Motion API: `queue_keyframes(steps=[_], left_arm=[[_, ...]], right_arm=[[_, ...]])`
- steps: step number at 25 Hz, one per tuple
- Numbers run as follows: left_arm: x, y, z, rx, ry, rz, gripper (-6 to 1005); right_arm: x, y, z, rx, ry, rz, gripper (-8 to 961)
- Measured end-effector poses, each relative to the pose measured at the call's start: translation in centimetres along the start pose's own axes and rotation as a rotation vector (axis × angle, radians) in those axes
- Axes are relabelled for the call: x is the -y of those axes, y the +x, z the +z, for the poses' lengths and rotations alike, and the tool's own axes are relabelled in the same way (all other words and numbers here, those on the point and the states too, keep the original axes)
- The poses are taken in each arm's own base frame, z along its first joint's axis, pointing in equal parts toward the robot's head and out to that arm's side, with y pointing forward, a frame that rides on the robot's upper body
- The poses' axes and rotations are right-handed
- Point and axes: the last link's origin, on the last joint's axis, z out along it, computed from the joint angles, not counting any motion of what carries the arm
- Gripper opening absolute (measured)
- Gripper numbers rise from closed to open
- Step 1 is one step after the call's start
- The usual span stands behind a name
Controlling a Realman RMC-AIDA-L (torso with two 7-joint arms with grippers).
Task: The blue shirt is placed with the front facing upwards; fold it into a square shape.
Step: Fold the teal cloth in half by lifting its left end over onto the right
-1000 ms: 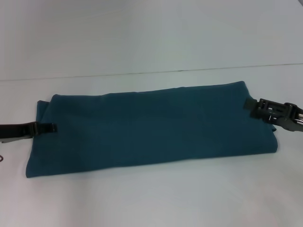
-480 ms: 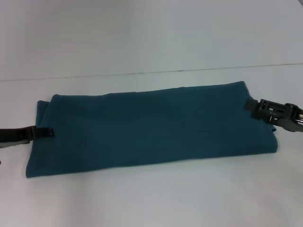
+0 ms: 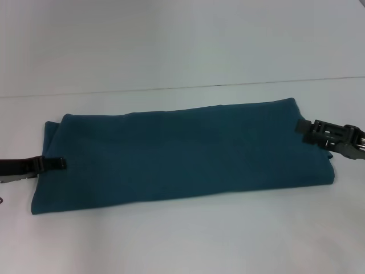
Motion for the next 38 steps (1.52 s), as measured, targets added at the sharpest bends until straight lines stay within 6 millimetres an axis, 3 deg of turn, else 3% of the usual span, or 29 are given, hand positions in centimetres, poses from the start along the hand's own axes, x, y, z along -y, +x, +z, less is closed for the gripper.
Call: queue_keyframes(steps=[24,38], left_arm=[[0.1,0.2,0.0,-0.018,0.009,-0.032,845],[-1.5,-0.5,0.7,0.032,-0.041,-0.019,846]], right_arm=[[0.0,0.0,0.0,0.001,0.002,0.002,773],[0.1,0.0,0.0,0.001,0.003,0.0,773]])
